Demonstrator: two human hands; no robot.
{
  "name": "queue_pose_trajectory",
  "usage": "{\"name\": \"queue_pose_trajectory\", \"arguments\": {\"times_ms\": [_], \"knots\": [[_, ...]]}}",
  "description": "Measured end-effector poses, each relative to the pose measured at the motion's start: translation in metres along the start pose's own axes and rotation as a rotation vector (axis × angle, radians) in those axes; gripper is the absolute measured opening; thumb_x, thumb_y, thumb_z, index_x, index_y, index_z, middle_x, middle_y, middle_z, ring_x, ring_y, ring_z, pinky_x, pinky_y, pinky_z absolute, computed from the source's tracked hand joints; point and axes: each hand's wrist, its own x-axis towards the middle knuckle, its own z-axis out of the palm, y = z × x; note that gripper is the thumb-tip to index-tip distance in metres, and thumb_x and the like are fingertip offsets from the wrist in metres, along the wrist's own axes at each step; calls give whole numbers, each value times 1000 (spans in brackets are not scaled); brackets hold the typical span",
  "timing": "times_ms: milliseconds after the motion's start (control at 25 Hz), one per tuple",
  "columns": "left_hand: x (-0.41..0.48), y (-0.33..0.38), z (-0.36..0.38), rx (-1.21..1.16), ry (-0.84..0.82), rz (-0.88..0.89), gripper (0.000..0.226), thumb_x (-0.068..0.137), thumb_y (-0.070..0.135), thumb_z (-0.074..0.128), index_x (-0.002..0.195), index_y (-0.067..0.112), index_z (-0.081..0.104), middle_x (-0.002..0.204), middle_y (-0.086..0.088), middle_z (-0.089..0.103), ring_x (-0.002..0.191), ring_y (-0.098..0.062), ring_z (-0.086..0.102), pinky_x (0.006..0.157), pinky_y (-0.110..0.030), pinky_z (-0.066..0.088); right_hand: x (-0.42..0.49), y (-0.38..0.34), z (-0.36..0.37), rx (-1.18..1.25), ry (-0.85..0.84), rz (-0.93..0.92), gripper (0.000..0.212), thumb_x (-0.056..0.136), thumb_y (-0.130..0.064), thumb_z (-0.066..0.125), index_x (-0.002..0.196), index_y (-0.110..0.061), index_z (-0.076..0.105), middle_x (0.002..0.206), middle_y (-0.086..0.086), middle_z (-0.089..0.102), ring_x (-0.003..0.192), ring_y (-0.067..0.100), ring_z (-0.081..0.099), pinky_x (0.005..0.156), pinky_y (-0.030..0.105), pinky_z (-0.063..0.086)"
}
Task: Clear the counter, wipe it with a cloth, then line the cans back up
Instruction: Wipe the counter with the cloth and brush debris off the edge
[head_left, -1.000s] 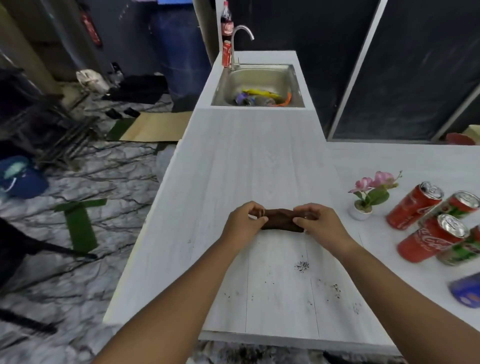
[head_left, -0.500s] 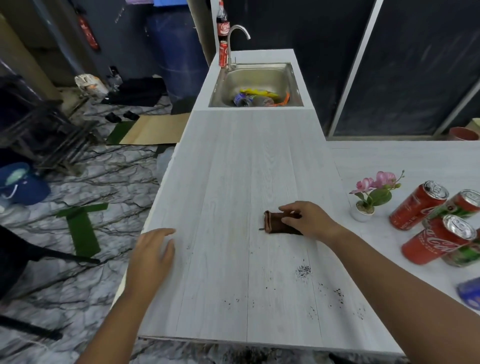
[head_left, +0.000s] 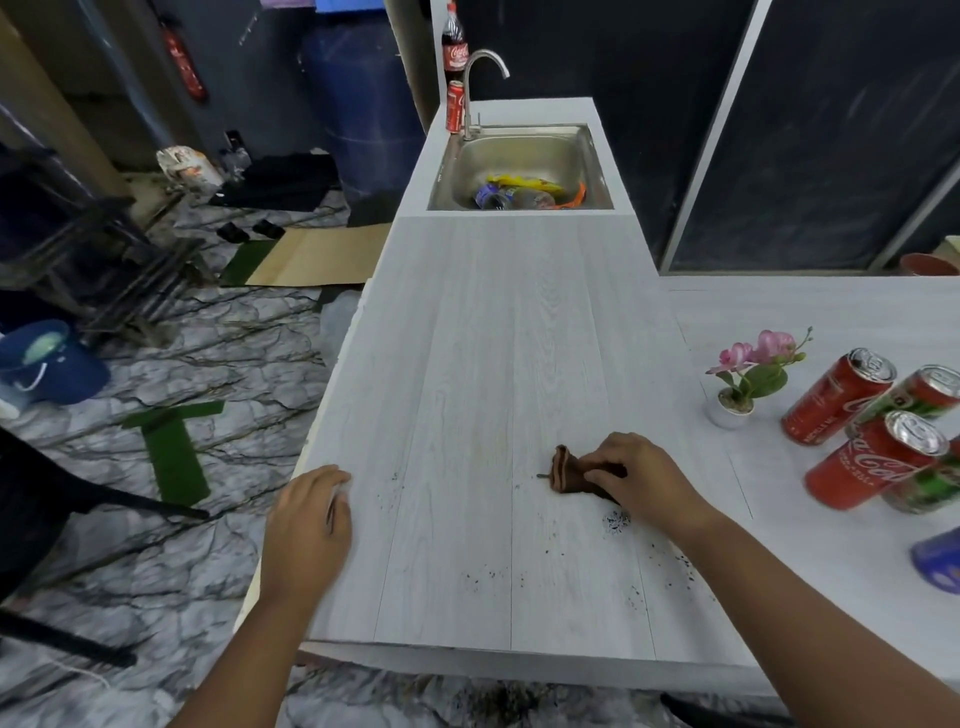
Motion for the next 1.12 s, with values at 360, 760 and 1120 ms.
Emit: {"name": "queue_pose_trajectory", "arguments": {"times_ms": [360,760,1120], "knots": [[-4,1,0,-16,2,8,32,104,23,50,127,14,71,135,-4,69,125,-28,61,107,-43,48,-103,-17,20,-11,-135,-13,22,97,-22,78,116,-31,83,89,-19,62,90,-1,58,79,12,43],[-2,7,-7,-25,-2,-20,35,99,23,49,124,15,72,133,-3,70,125,-28,60,108,-51,49,50,-70,22,101,28,22,19,98,-18,76,116,-24,83,102,-3,69,93,9,65,82,12,44],[0,3,-3,-1,3,-43,32,104,30,48,124,21,71,133,3,69,125,-25,58,104,-48,45,-1,-62,70,-18,15,-137,25,98,-14,75,121,-22,81,98,-7,69,96,13,59,87,23,46]]}}
